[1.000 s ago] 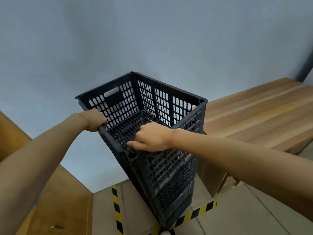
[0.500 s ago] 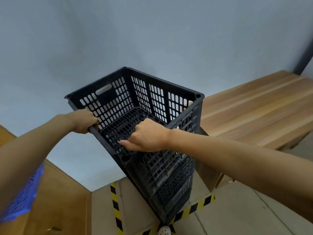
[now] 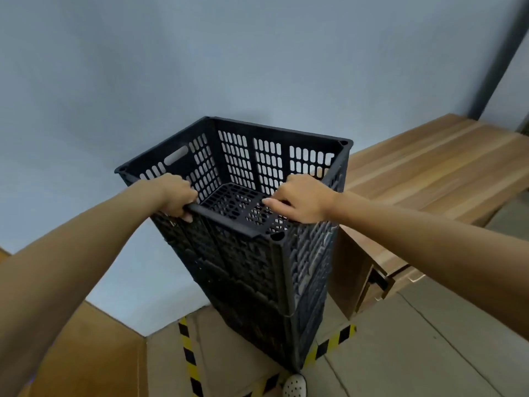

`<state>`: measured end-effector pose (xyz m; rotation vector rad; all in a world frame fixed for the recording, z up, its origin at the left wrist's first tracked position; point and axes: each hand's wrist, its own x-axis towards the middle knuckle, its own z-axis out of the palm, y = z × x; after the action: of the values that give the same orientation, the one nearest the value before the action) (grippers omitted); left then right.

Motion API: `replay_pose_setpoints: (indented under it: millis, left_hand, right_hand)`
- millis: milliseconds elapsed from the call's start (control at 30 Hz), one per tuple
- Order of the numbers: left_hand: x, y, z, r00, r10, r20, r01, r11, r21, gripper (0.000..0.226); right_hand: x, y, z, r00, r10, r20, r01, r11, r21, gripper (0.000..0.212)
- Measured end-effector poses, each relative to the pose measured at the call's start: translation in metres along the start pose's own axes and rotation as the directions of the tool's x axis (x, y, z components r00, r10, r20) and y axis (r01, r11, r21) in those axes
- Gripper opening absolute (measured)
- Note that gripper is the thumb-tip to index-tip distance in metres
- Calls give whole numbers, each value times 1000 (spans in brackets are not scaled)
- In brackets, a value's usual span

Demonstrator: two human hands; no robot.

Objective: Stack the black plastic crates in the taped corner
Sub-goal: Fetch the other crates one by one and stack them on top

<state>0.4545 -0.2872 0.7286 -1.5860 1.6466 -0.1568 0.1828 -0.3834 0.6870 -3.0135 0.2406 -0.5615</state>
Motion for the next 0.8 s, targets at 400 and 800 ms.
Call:
replay_pose_setpoints:
  millis: [400, 800]
  left_hand:
    - [39, 34, -50, 995, 25, -102, -51, 963, -264, 44]
    - [34, -5, 21, 951, -155, -269, -57, 763, -643, 54]
  right_hand:
    - [30, -40, 6, 834, 496, 244, -462, 868, -184, 56]
    - [8, -33, 19, 919, 390, 50, -353, 875, -331, 35]
